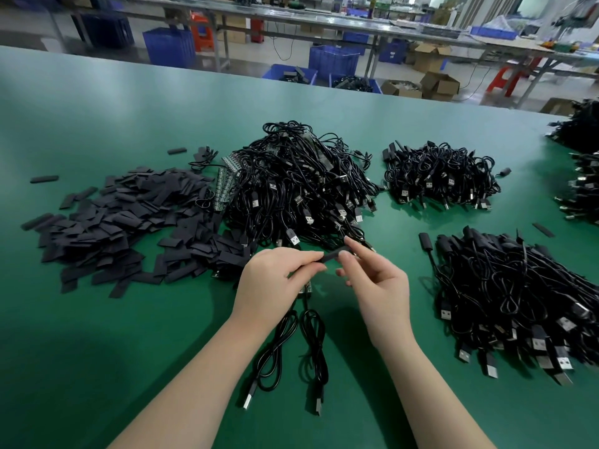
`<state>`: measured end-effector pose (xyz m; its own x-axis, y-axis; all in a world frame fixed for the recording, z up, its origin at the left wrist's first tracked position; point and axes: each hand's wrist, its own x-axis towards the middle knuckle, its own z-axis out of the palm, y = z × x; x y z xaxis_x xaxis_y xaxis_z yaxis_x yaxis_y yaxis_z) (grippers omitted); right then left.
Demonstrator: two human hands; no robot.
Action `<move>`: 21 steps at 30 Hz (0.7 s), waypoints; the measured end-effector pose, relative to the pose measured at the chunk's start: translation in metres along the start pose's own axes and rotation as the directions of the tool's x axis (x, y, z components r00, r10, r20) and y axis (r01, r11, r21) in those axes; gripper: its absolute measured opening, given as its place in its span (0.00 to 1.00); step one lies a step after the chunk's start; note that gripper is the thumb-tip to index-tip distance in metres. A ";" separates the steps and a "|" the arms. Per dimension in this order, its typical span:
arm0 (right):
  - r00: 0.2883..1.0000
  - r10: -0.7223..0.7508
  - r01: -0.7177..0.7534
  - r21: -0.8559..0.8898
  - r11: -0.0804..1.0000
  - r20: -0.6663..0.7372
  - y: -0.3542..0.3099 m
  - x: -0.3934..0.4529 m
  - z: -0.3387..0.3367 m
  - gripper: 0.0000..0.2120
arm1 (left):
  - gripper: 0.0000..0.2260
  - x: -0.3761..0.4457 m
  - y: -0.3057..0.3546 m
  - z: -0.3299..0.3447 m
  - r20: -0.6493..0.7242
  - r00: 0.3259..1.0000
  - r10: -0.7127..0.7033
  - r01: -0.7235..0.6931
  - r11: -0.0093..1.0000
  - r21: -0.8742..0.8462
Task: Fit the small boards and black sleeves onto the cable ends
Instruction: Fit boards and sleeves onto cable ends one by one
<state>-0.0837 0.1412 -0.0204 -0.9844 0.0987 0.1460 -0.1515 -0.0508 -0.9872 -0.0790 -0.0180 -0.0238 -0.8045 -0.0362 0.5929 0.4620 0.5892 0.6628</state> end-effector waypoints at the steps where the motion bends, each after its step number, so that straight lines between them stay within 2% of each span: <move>1: 1.000 -0.003 0.003 -0.022 1.000 0.005 0.001 0.000 0.001 0.13 | 0.08 0.000 0.000 0.000 0.002 1.000 -0.004 0.004 1.000 -0.003; 8: 0.998 0.021 -0.014 -0.113 0.993 0.063 0.009 -0.001 0.001 0.18 | 0.09 -0.001 -0.002 -0.002 0.044 0.999 -0.019 0.019 1.000 -0.005; 15: 0.994 0.094 -0.093 -0.030 0.995 0.052 0.006 -0.001 0.006 0.14 | 0.07 -0.001 -0.003 0.004 -0.050 0.998 -0.033 0.032 0.999 -0.009; 18: 0.989 0.101 -0.091 -0.093 0.992 0.111 0.006 -0.003 0.009 0.05 | 0.07 -0.001 -0.001 0.004 -0.031 1.000 0.003 -0.003 1.000 -0.011; 21: 0.985 0.097 -0.082 -0.108 0.991 0.143 0.008 -0.004 0.009 0.07 | 0.07 0.000 -0.001 0.003 0.006 1.000 0.026 -0.026 1.000 -0.014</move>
<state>-0.0818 0.1315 -0.0284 -0.9971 -0.0500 0.0571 -0.0596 0.0488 -0.9970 -0.0807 -0.0162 -0.0260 -0.7946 -0.0161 0.6070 0.4878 0.5785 0.6538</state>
